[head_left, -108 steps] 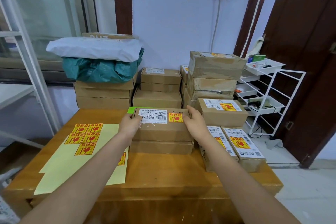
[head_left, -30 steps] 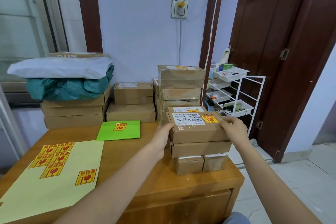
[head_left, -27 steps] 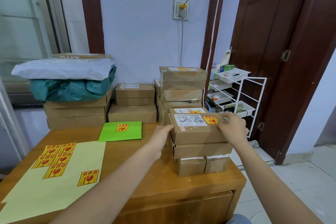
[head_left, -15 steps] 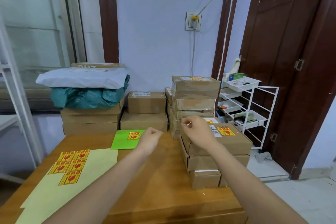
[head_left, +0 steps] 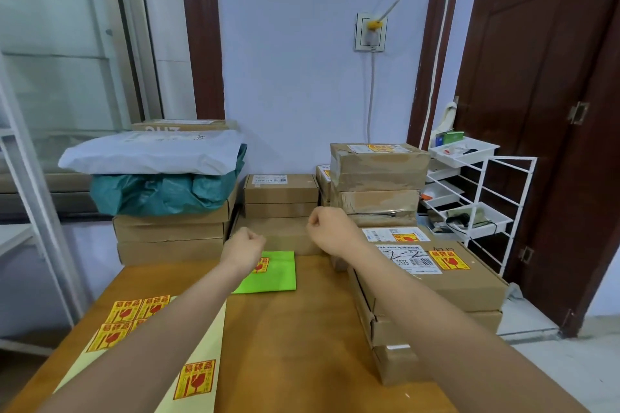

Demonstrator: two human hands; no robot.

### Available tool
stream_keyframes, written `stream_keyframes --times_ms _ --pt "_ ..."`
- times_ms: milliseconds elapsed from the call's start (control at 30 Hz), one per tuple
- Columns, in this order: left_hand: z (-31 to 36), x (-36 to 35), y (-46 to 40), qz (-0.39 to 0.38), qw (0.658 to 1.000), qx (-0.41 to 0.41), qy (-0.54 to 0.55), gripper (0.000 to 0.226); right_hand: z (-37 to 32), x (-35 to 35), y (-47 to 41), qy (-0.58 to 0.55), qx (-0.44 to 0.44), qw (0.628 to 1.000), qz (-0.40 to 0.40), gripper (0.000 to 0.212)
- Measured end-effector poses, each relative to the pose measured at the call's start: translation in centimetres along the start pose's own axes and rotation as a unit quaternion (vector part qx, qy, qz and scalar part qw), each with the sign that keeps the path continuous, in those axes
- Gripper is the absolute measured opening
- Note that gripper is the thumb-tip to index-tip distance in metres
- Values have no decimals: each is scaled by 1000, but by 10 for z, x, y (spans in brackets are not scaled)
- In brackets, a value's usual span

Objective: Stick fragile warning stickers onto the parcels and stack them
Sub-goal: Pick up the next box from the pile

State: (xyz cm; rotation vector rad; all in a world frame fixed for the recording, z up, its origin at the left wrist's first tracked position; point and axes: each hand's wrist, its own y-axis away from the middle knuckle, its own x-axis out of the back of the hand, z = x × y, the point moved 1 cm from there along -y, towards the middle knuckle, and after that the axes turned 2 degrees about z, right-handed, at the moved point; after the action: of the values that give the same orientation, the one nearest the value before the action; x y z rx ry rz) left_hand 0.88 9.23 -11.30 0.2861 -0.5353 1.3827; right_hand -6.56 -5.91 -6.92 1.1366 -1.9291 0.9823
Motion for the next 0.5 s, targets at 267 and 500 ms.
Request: stream_keyframes --times_ms 267,500 --pt "17 9 -47 4 999 -27 -41 15 -6 -5 -48 -11 -32 999 -38 13" --pt "28 6 -87 -4 996 -34 -81 31 -4 -16 -99 -24 -57 997 -55 15"
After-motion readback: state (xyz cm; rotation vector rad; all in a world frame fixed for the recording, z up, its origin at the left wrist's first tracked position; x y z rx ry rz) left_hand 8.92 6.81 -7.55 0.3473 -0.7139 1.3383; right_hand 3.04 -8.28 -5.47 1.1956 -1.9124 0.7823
